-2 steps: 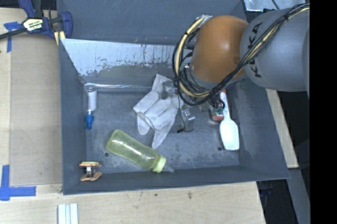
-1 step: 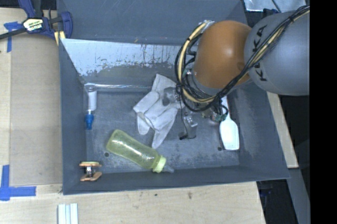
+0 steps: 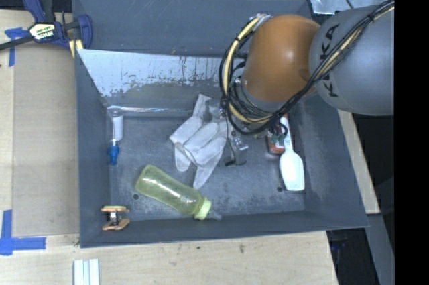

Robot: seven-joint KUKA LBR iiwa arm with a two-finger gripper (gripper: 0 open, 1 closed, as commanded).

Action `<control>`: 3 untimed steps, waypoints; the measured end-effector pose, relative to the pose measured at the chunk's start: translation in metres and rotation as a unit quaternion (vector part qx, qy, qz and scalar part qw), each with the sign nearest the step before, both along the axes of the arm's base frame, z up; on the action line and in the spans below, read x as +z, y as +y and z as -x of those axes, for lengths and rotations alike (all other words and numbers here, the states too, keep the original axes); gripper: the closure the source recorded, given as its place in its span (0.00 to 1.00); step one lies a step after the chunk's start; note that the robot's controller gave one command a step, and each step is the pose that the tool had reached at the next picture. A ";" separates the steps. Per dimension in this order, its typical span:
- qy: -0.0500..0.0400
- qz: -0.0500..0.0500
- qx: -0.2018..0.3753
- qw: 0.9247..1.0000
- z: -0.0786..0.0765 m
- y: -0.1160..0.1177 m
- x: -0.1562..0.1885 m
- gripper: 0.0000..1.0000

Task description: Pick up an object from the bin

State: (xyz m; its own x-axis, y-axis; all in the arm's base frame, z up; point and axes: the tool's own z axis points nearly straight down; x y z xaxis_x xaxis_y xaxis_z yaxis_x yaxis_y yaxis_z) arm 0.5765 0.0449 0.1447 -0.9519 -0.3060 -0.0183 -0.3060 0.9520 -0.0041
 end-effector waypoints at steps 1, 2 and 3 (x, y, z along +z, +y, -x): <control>0.002 0.001 0.114 0.994 -0.001 0.014 -0.071 1.00; 0.002 0.001 0.114 0.994 -0.001 0.014 -0.071 1.00; 0.005 0.002 0.139 0.990 -0.022 0.017 0.092 1.00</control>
Offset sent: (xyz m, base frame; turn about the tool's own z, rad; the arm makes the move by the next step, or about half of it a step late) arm 0.0000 0.0000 0.0000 0.0000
